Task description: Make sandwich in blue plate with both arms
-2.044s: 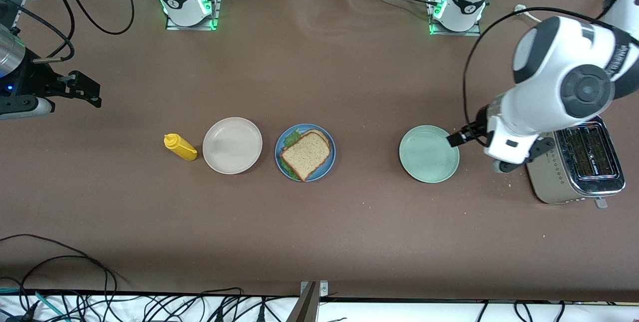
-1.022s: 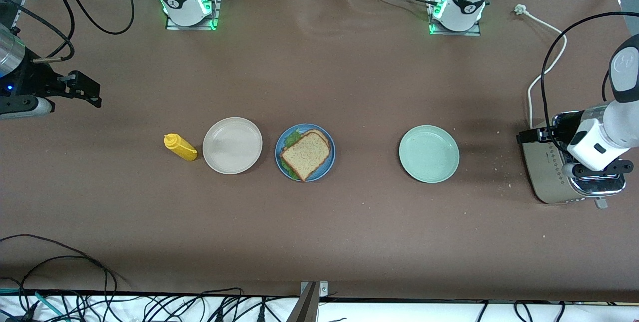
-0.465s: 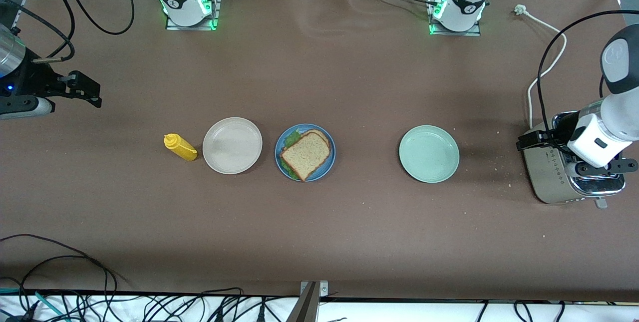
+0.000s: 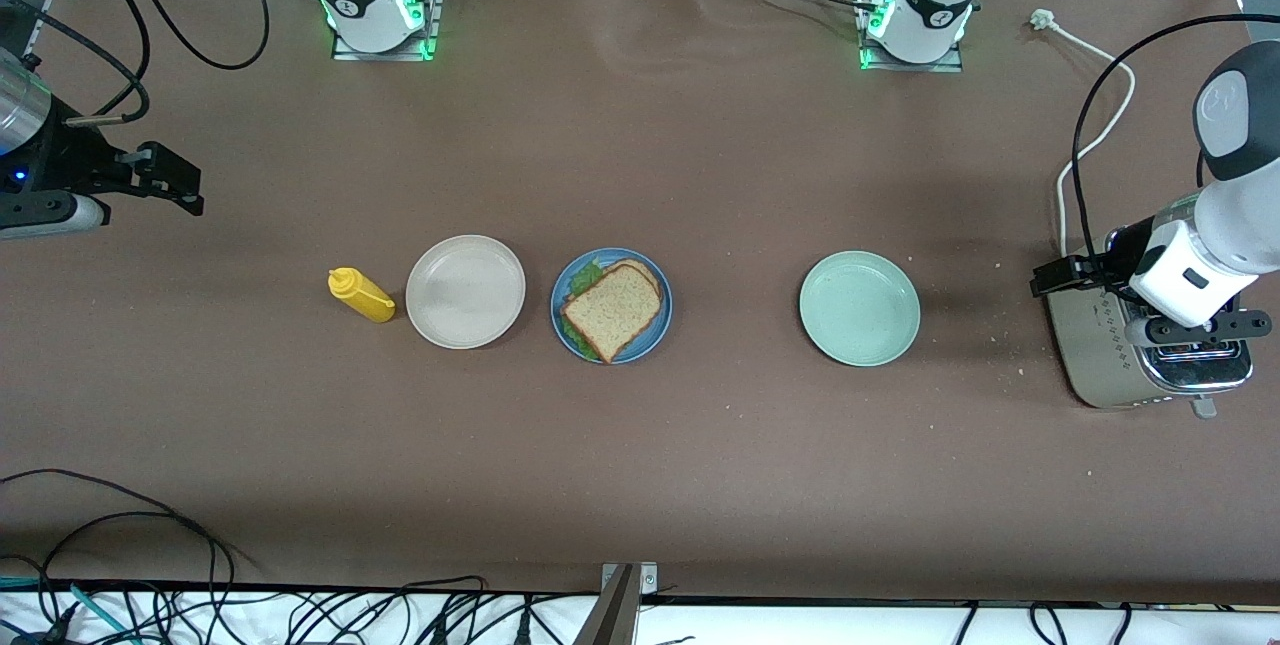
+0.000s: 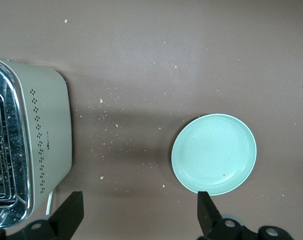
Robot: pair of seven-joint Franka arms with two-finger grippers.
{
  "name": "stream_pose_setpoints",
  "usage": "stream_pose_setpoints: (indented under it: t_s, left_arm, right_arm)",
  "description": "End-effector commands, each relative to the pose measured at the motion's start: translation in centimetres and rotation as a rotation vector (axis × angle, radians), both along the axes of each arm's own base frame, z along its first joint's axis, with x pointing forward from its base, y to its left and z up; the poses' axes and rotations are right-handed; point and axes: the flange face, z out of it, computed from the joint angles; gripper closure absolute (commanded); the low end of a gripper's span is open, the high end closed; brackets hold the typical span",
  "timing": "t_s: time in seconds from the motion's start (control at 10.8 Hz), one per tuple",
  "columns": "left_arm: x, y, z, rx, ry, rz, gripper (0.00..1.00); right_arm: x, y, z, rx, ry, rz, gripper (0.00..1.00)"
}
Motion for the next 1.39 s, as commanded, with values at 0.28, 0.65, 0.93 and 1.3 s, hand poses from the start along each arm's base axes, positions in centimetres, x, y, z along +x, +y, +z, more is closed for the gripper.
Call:
stream_pose_setpoints:
  t_s: [0.28, 0.65, 0.93, 1.3]
  left_arm:
    - [-0.90, -0.44, 0.40, 0.024, -0.002, -0.019, 0.00]
    - [-0.88, -0.45, 0.31, 0.022, -0.001, -0.018, 0.00]
    - [-0.84, -0.44, 0.12, 0.021, 0.002, -0.018, 0.00]
    - [-0.82, -0.61, 0.03, 0.022, 0.004, -0.022, 0.00]
  right_arm:
    - [0.08, 0.45, 0.79, -0.001, -0.013, -0.006, 0.00]
    - [0.07, 0.74, 0.86, 0.001, -0.014, 0.000, 0.00]
    - [0.02, 0.60, 0.94, 0.074, -0.009, -0.008, 0.00]
    - [-0.03, 0.64, 0.96, 0.079, -0.009, -0.005, 0.00]
